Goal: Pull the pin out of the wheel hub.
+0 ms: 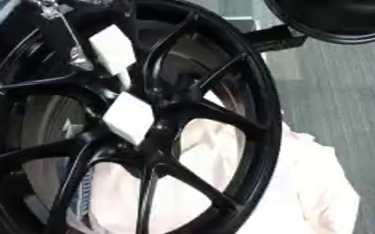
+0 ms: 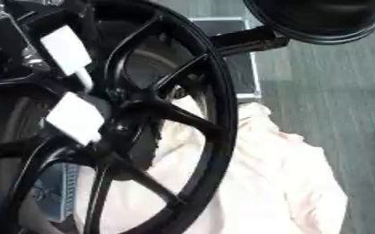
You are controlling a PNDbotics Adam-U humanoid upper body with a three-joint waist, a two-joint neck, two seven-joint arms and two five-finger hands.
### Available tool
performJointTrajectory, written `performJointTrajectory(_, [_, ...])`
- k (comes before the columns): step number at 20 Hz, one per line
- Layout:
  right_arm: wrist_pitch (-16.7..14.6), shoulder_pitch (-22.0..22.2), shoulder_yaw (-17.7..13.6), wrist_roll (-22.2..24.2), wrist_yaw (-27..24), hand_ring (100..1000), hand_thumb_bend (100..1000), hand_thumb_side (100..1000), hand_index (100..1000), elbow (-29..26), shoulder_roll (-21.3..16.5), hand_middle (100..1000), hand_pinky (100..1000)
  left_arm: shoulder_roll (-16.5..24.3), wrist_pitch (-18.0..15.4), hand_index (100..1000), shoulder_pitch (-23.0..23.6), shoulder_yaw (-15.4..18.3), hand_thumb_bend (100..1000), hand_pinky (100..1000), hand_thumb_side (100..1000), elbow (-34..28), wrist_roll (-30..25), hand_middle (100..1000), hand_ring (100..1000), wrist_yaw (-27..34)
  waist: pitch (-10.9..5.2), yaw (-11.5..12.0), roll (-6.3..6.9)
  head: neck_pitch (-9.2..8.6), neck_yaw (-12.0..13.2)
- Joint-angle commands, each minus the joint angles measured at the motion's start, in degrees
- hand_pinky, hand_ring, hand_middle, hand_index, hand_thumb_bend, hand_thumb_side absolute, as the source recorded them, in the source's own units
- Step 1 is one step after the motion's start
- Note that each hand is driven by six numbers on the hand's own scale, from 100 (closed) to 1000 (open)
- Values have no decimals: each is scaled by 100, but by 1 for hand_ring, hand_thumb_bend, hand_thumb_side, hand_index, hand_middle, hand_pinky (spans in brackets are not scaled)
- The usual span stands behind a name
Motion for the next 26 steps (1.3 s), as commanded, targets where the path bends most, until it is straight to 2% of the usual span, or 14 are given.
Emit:
performJointTrajectory(1, [15, 19, -68, -48, -64, 667, 100, 435, 719, -39, -84, 617, 691, 126, 59, 755, -146, 99, 591, 811, 100, -59, -165, 649, 677, 149, -118, 9, 1, -55, 4])
performJointTrajectory(8, [22, 25, -60, -51, -106, 665, 100, 435, 719, -39, -50, 616, 689, 114, 166, 692, -175, 155, 556, 790, 100, 0, -230, 579, 629, 51, -128, 12, -7, -92, 33])
performJointTrajectory(11, [22, 30, -64, -58, -124, 665, 100, 435, 718, -39, -29, 616, 688, 107, 172, 658, -178, 157, 518, 776, 100, 7, -235, 543, 597, 44, -128, 15, -18, -106, 46])
performJointTrajectory(15, [25, 30, -61, -61, -146, 665, 100, 435, 718, -39, -10, 615, 688, 95, 219, 580, -190, 171, 420, 744, 100, 11, -164, 471, 521, 118, -127, 25, -28, -121, 65])
performJointTrajectory(19, [34, 32, -64, -63, -163, 664, 100, 435, 717, -39, 12, 615, 687, 100, 275, 552, -188, 165, 413, 734, 100, 8, -71, 442, 496, 162, -126, 26, -34, -132, 74])
performJointTrajectory(21, [39, 36, -69, -68, -172, 664, 100, 435, 717, -39, 23, 615, 686, 102, 295, 560, -192, 167, 440, 734, 100, -1, -75, 450, 495, 202, -129, 29, -36, -124, 78])
performJointTrajectory(24, [43, 46, -80, -79, -186, 663, 100, 435, 716, -39, 37, 614, 685, 115, 312, 628, -205, 176, 512, 747, 100, -31, -118, 507, 527, 282, -138, 38, -36, -108, 106])
performJointTrajectory(25, [44, 51, -82, -82, -190, 662, 100, 435, 716, -39, 42, 614, 685, 121, 314, 705, -206, 181, 555, 777, 100, -42, -142, 587, 595, 317, -142, 44, -34, -104, 117])
performJointTrajectory(26, [45, 56, -84, -85, -195, 662, 100, 435, 716, -39, 45, 614, 684, 133, 317, 737, -207, 185, 576, 794, 100, -53, -187, 626, 636, 351, -146, 48, -33, -102, 127])
